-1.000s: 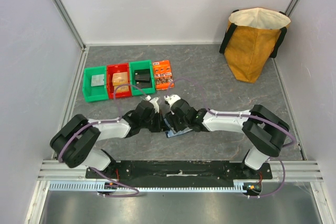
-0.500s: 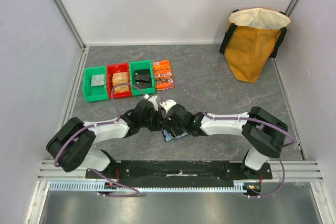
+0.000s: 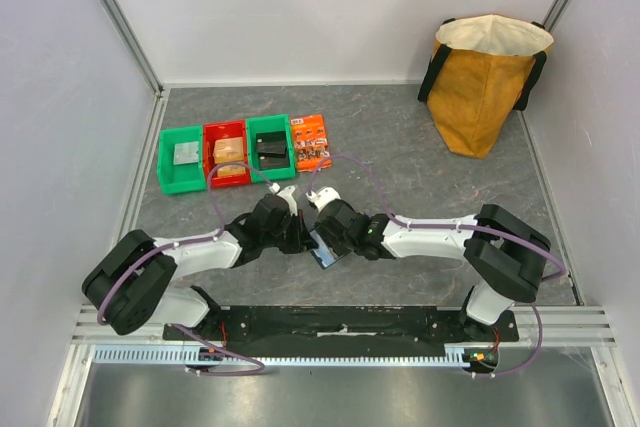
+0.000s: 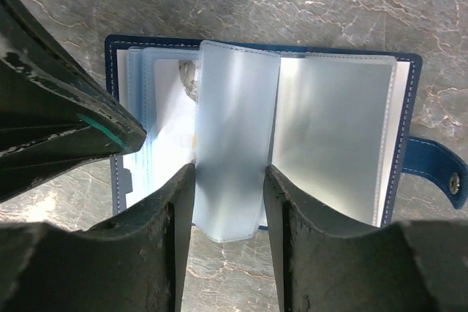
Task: Take the credit cards out of the card holder
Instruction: Remove the credit card from the card holder.
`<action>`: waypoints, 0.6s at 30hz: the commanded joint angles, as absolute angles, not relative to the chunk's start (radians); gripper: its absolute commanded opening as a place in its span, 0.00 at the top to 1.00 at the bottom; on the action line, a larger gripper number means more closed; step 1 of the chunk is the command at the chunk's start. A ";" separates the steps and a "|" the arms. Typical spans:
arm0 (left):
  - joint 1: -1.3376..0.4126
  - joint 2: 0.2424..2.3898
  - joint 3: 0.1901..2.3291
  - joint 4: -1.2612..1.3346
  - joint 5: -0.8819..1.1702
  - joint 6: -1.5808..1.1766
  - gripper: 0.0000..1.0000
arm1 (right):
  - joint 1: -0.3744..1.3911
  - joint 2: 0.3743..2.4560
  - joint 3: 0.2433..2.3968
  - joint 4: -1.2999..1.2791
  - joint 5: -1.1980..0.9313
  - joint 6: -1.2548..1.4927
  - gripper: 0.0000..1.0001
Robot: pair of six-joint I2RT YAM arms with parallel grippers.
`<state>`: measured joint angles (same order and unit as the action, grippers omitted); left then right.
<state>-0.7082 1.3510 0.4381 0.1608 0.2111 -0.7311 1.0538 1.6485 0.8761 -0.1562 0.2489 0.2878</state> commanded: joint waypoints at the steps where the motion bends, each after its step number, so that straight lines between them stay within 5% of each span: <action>1: -0.707 1.321 0.460 0.170 0.213 -0.721 0.98 | 1.052 1.644 0.888 -0.218 0.318 0.291 0.54; 18: -0.709 1.449 0.606 0.147 0.235 -0.652 0.98 | 1.042 1.605 0.876 -0.202 0.367 0.328 0.59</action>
